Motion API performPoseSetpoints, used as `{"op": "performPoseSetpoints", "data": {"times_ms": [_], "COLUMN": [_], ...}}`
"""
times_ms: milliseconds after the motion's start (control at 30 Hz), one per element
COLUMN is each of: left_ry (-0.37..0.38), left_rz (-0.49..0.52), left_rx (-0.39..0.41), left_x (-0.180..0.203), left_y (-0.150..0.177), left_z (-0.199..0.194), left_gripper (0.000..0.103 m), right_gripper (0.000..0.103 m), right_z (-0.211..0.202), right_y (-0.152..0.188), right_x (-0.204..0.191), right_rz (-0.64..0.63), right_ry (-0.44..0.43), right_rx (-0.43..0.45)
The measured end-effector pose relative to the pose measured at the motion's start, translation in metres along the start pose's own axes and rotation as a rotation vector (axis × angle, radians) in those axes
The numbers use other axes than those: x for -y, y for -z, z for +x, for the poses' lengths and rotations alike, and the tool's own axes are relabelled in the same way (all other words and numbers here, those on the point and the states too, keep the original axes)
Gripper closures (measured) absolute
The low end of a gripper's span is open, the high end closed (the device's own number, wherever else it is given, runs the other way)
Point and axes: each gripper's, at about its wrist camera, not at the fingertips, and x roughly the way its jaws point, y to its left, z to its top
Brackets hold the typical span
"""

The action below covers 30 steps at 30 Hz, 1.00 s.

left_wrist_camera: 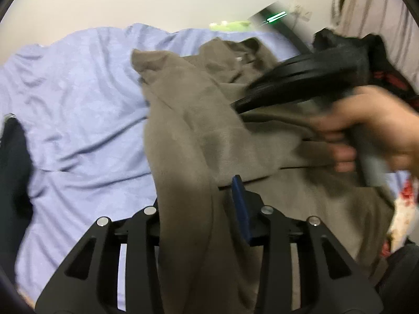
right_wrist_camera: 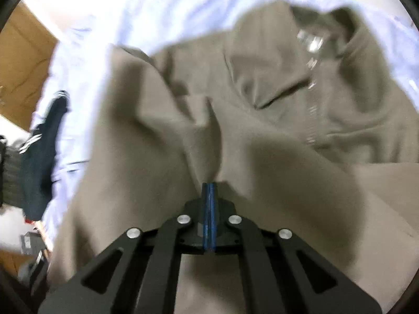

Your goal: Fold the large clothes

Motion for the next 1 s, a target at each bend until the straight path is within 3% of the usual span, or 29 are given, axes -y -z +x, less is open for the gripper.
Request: {"op": "performPoseSetpoints", "data": {"times_ms": [67,133,167,233,333,400,567,633,667,733,767,867,1000], "left_ry": [-0.015,-0.058,-0.115,-0.185,-0.176,-0.136,0.145,0.163,0.153,0.148,0.144,0.139,0.101], "left_rz": [-0.019,-0.019,-0.007,-0.003,-0.033,-0.029,0.076,0.147,0.161,0.146,0.129,0.124,0.159], "left_rx": [-0.051,-0.069,-0.055,-0.028,0.012,0.065,0.147,0.169,0.151,0.063,0.036,-0.071,-0.113], "left_x": [-0.006,-0.013,-0.017,-0.024,-0.030,-0.021,0.029,0.048,0.052,0.054,0.050,0.045,0.050], "left_y": [-0.003,-0.002,0.000,0.000,-0.005,-0.013,-0.035,-0.039,-0.041,-0.042,-0.042,-0.033,-0.022], "left_z": [-0.001,-0.008,-0.016,-0.034,-0.052,-0.059,-0.033,-0.008,0.004,0.038,0.048,0.074,0.090], "left_gripper": [0.057,0.055,0.046,0.039,0.037,0.036,0.037,0.037,0.037,0.048,0.052,0.054,0.054], "right_gripper": [0.084,0.082,0.082,0.082,0.082,0.082,0.083,0.083,0.085,0.091,0.103,0.103,0.103], "right_z": [-0.038,-0.072,-0.084,-0.101,-0.113,-0.121,-0.122,-0.114,-0.110,-0.101,-0.096,-0.076,-0.057], "right_y": [0.012,0.029,0.038,0.053,0.082,0.102,0.138,0.143,0.146,0.151,0.153,0.155,0.149], "right_x": [0.010,0.030,0.040,0.068,0.112,0.140,0.177,0.180,0.182,0.190,0.197,0.216,0.221], "right_rz": [0.006,0.012,0.017,0.044,0.116,0.165,0.236,0.244,0.245,0.255,0.273,0.338,0.353], "right_ry": [-0.026,-0.023,-0.014,0.010,0.017,0.022,-0.016,-0.023,-0.019,0.007,0.022,-0.002,0.012], "right_rx": [0.055,0.096,0.108,0.120,0.123,0.132,0.171,0.177,0.180,0.175,0.161,0.139,0.096]}}
